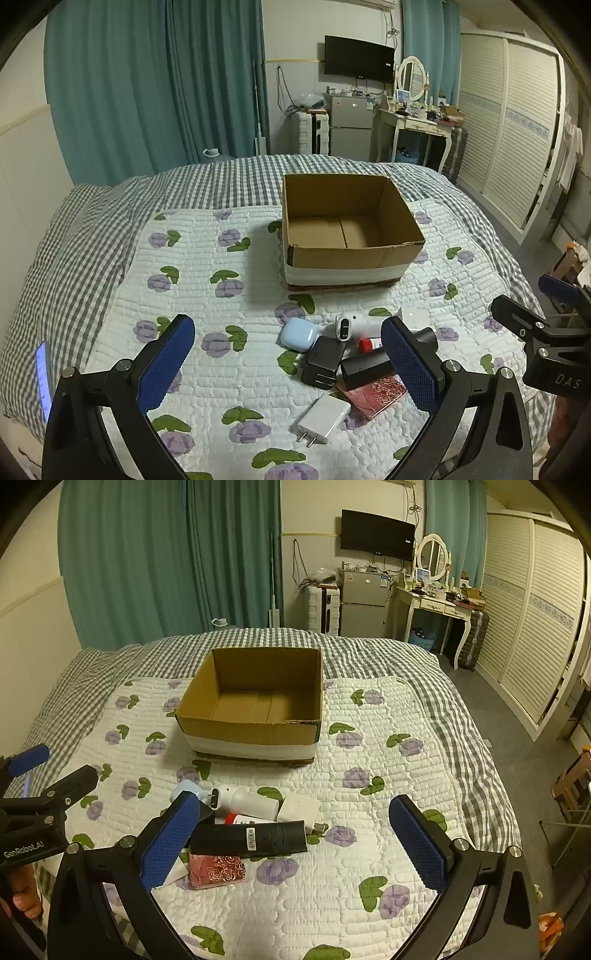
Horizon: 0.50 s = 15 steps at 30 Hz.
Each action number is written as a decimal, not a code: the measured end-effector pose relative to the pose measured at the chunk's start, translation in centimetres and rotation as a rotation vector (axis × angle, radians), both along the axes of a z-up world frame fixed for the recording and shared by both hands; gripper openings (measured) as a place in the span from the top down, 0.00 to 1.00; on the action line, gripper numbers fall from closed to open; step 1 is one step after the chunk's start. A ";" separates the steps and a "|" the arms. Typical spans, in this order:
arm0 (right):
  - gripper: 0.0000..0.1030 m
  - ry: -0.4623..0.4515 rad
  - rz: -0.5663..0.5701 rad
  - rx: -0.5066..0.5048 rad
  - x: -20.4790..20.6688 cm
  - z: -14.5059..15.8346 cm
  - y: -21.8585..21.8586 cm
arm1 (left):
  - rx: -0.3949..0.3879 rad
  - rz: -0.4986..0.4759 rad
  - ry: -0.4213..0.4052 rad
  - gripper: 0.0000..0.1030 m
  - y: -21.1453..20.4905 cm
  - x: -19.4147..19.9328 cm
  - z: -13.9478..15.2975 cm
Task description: Organize rigid objects
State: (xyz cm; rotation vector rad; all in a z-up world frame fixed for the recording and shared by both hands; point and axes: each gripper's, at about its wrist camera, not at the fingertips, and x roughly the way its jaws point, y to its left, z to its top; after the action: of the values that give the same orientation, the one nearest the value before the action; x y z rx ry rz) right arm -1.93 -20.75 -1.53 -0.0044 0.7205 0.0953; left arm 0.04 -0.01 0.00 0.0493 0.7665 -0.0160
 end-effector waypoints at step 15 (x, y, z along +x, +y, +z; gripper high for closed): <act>0.00 -0.005 0.002 0.003 -0.1 -0.2 0.0 | -0.006 -0.008 -0.015 0.00 -0.5 -0.2 0.1</act>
State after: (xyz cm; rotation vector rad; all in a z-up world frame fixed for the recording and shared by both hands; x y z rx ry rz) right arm -2.03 -20.76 -1.71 -0.0022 0.7155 0.0980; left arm -0.13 -0.54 0.09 0.0471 0.7515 -0.0255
